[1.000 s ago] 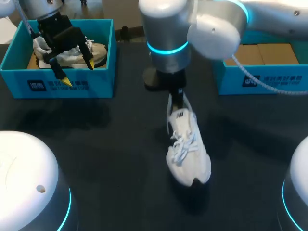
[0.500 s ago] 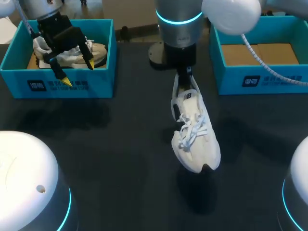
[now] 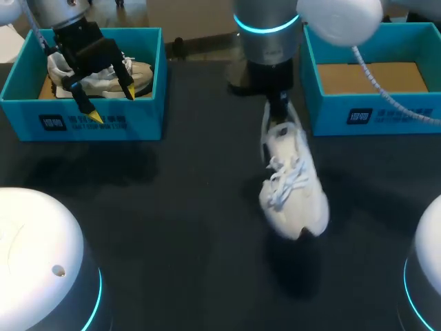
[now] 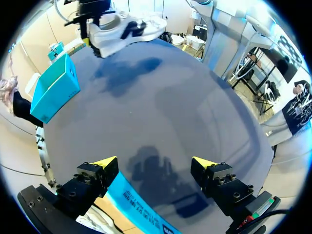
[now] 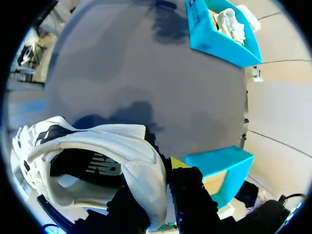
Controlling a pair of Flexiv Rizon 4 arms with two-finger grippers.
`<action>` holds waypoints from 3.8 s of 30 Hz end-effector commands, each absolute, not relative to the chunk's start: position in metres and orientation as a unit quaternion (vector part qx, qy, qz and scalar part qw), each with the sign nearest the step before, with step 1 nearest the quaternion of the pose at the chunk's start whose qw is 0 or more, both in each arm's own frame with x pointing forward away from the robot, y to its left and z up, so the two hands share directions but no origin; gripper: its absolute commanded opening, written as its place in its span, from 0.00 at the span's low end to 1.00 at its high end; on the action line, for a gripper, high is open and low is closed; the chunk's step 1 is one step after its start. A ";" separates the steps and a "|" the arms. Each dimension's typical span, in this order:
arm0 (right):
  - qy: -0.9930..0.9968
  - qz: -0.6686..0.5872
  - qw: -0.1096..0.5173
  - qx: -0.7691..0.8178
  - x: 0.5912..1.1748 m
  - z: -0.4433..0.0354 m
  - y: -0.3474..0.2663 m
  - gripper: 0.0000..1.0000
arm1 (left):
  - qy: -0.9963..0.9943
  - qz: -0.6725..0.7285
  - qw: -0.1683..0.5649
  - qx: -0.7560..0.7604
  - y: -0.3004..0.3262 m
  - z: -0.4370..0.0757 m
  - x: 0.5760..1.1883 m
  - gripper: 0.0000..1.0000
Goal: Take the shoe out of the shoebox, open the shoe tongue, remove and reinsert the insole, then place the shoe into the shoebox
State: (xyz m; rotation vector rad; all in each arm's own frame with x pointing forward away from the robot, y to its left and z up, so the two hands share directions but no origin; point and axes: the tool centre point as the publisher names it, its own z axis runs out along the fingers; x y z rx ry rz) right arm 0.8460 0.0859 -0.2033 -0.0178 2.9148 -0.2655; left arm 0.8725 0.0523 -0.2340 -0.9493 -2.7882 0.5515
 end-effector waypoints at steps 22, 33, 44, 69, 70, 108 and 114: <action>0.977 -0.039 0.143 -0.153 0.980 -0.143 -0.079 0.00 | -0.928 0.183 0.073 -0.316 0.053 -0.233 0.872 1.00; 0.980 -0.039 0.130 -0.143 0.986 -0.143 -0.084 0.00 | -0.928 0.183 0.073 -0.316 0.053 -0.233 0.872 1.00; 0.984 -0.042 0.140 -0.100 1.024 -0.142 -0.121 0.00 | -0.928 0.183 0.073 -0.316 0.053 -0.233 0.872 1.00; 0.990 -0.029 0.109 -0.087 1.134 -0.172 -0.208 0.00 | -0.928 0.183 0.073 -0.316 0.053 -0.233 0.872 1.00; 0.992 -0.033 0.106 -0.064 1.131 -0.173 -0.212 0.00 | -0.928 0.183 0.073 -0.316 0.053 -0.233 0.872 1.00; 0.884 0.037 0.046 0.463 1.093 -0.160 -0.267 0.00 | -0.928 0.183 0.073 -0.316 0.053 -0.233 0.872 1.00; 0.811 0.026 0.072 0.579 1.090 -0.162 -0.282 0.00 | -0.928 0.183 0.073 -0.316 0.053 -0.233 0.872 1.00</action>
